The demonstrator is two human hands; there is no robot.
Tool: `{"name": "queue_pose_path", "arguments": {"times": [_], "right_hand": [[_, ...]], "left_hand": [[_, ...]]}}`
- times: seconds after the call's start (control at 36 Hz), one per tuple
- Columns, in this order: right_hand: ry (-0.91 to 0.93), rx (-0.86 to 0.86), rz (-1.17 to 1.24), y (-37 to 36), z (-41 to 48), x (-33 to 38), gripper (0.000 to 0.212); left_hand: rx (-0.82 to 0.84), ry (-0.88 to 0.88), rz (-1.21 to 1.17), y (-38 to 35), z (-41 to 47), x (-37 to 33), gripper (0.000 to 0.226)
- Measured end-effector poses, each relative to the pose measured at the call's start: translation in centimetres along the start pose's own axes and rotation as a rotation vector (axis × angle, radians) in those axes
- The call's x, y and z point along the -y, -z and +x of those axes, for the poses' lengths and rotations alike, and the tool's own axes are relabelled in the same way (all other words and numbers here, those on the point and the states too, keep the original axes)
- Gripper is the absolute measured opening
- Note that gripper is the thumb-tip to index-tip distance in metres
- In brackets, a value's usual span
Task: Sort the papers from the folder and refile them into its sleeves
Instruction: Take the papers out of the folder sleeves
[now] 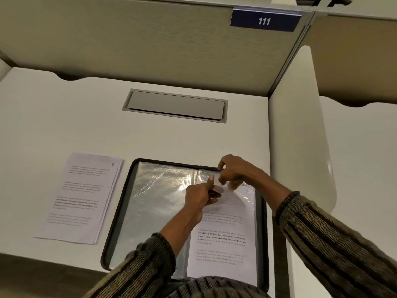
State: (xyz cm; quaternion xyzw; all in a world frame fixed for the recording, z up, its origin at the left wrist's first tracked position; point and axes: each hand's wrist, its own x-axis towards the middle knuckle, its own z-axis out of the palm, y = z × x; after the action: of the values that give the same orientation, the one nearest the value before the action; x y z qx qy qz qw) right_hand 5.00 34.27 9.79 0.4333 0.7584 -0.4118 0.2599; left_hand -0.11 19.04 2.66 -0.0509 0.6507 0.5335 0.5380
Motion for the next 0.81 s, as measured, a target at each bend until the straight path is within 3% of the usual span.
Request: {"name": "queue_pose_path", "arguments": {"times": [0.17,0.39,0.53,0.61,0.69,0.75,0.81], "right_hand": [[0.080,-0.044,-0.176,-0.4,1.3,-0.4,0.053],[0.149,-0.122,-0.312,-0.2,2.5,-1.3,0.016],[0.073,-0.047,-0.352,0.2,3.4,-1.2,0.007],[0.023,-0.012,-0.344,0.5,3.7,-1.2,0.005],[-0.031,0.072,-0.290,0.8,3.8,-1.4,0.016],[-0.057,0.127,-0.290,0.8,3.9,-1.8,0.026],[-0.082,0.154,-0.310,0.6,4.1,-2.3,0.031]], "left_hand": [[-0.026,0.021,0.039,-0.5,0.1,-0.2,0.036],[-0.087,-0.079,0.169,-0.8,0.2,-0.1,0.032],[-0.102,-0.159,0.240,-0.3,0.5,0.8,0.053],[-0.201,-0.265,0.462,0.6,1.1,2.1,0.057],[-0.326,-0.469,0.866,2.1,1.4,4.0,0.043],[-0.332,-0.582,1.036,3.0,1.2,5.4,0.030],[-0.263,-0.611,1.147,3.8,0.8,6.8,0.045]]}}
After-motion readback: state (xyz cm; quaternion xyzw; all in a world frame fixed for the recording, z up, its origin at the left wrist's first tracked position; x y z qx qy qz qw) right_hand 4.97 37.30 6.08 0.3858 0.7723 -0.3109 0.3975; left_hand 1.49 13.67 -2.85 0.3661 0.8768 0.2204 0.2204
